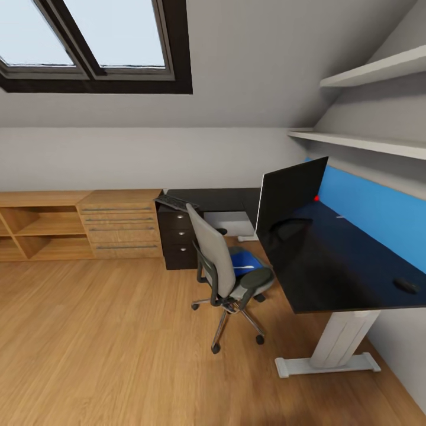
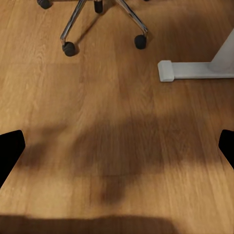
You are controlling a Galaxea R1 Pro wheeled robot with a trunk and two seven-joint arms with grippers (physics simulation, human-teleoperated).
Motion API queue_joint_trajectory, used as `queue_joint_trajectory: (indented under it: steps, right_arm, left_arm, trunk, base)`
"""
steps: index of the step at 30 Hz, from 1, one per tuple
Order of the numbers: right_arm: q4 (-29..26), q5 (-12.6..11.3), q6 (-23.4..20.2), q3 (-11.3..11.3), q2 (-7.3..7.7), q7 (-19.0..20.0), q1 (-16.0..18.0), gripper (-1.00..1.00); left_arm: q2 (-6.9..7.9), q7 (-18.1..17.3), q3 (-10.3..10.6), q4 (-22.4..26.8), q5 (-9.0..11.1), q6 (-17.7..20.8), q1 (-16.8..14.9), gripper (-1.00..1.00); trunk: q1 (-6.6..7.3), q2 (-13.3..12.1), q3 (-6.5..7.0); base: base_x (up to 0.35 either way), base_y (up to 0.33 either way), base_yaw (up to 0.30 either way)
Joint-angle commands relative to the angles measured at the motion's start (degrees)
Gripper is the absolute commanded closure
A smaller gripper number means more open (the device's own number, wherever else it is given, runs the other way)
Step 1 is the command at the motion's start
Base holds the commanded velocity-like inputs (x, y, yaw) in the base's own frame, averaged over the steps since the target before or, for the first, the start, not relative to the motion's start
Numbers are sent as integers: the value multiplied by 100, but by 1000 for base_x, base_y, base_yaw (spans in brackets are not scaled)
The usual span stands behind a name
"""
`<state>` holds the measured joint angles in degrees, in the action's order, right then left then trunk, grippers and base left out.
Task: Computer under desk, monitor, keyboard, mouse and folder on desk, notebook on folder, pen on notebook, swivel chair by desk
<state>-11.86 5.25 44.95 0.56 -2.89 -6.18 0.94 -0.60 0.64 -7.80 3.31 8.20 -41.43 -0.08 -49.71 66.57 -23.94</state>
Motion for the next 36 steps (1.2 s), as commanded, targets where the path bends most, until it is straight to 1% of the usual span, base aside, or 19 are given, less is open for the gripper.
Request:
queue_joint_trajectory:
  steps: [1,3,9,13,36]
  right_arm:
    - [2,55,10,5,-4,-60,3,-100]
    - [0,55,12,5,-7,-59,3,-100]
    - [1,55,14,5,-9,-61,3,-100]
    - [-1,55,14,5,-9,-59,3,-100]
    - [-53,46,-26,5,18,-75,10,-100]
  left_arm:
    - [-2,10,-11,3,4,-4,-1,-100]
    - [1,15,-11,7,8,29,-1,-100]
    - [6,24,-11,114,14,482,-1,-100]
    - [7,24,-11,158,15,683,-1,-100]
    - [11,24,-10,190,30,1011,-2,-100]
  trunk:
    - [-23,45,-24]
    - [-67,125,-60]
    - [-198,366,-168]
    - [-286,526,-240]
    - [-792,1449,-652]
  base:
    - [0,0,0]
    - [0,0,0]
    - [0,0,0]
    - [0,0,0]
    - [0,0,0]
